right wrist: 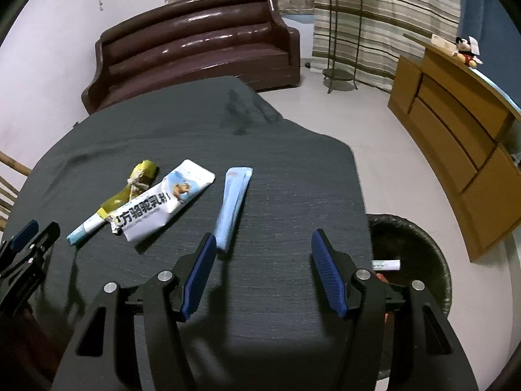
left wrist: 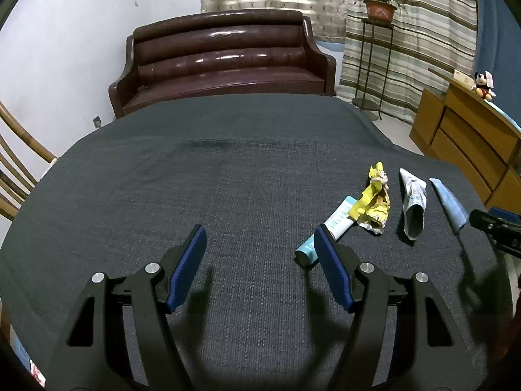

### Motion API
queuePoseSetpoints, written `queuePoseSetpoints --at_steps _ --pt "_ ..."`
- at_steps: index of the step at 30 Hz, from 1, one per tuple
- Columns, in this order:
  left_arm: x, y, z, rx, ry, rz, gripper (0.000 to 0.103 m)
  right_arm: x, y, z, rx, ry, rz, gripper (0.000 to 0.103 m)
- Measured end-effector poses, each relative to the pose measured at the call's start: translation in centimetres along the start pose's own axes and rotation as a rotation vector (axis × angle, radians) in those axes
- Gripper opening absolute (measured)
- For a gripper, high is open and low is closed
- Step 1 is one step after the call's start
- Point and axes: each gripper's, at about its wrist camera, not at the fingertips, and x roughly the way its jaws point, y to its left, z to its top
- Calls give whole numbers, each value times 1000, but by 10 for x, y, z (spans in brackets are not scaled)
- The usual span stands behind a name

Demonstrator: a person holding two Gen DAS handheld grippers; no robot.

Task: Collect trash
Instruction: 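Grasp the light-blue tube with the right tool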

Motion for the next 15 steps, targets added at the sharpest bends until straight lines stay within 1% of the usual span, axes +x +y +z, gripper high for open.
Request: queuePoseSetpoints --at_steps 5,11,13,14,15 --pt "1 0 1 1 -1 1 67 -6 2 3 -4 -17 2 60" --pt "5 -4 6 11 -3 0 67 3 6 8 -9 -27 12 60" --pt "5 -6 8 13 -5 0 67 10 10 11 -14 -21 18 57" --pt "6 -7 9 15 -6 -1 67 15 12 13 -16 -13 22 52" --pt "7 -8 10 17 -6 -1 67 19 14 15 -17 -9 26 51"
